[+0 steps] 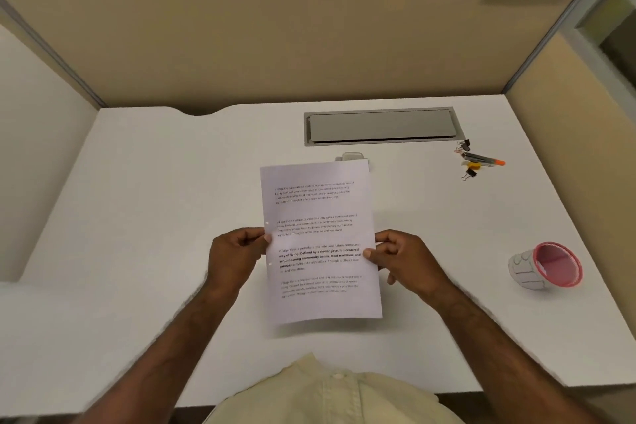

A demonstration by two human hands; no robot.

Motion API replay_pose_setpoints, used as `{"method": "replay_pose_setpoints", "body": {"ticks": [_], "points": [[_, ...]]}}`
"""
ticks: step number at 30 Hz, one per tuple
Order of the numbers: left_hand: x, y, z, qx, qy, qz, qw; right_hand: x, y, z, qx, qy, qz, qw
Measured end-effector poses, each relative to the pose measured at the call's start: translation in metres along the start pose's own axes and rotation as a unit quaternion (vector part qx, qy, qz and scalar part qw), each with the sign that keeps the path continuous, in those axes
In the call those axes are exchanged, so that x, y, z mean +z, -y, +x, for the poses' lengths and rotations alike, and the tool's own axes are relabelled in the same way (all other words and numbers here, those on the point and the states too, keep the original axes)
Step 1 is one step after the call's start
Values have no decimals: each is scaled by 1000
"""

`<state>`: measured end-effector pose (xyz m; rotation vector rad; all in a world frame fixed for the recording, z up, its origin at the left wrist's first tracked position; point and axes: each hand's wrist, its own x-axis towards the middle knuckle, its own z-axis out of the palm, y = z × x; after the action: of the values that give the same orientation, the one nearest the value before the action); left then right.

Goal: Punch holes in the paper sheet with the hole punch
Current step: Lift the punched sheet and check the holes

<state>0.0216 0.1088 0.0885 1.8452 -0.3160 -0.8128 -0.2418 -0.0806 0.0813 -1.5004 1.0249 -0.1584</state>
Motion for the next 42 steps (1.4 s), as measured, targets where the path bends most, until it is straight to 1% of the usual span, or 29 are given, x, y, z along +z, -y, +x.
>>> {"method": "replay_pose_setpoints", "body": {"ticks": [3,11,17,23,32,37,42], "points": [[-21,13,5,-28,-20,3,999,24,8,10,29,25,21,999],[-77,48,37,-60,-71,27,995,98,32,46,81,16,-8,997],[-114,65,71,-67,-105,56,991,151,43,78,93,16,-36,995],[-145,85,112,-69,-124,83,986,197,50,115,111,9,-48,993],[-162,103,157,-74,-129,92,985,233,55,161,116,-23,-67,991],[-165,109,166,-76,-134,102,983,241,55,179,115,-24,-90,989],[-165,116,172,-83,-154,106,979,245,51,187,128,-20,-88,988]]}}
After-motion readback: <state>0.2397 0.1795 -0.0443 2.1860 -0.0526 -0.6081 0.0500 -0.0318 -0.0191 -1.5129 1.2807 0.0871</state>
